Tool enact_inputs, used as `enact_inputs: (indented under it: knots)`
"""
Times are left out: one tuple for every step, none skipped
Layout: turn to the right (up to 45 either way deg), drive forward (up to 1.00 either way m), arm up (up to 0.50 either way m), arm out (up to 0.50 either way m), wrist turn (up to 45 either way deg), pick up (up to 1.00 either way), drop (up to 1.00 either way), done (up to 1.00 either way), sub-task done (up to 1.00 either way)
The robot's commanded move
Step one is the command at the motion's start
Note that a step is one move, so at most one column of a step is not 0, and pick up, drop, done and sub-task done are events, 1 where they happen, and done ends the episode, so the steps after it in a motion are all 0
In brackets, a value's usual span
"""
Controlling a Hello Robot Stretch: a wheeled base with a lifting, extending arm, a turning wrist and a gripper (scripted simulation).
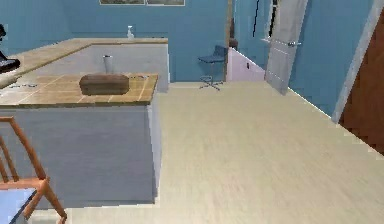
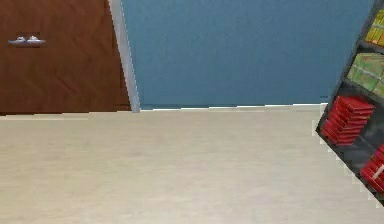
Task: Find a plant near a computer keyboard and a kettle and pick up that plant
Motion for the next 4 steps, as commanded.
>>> enact_inputs:
  knots:
    - [-12.0,0.00,0.00,0.00,0.0,0.00,0.00,0.00,0.00]
    - [0.0,0.10,0.00,0.00,0.0,0.00,0.00,0.00,0.00]
    - [-42.0,0.00,0.00,0.00,0.0,0.00,0.00,0.00,0.00]
    - [0.0,0.30,0.00,0.00,0.0,0.00,0.00,0.00,0.00]
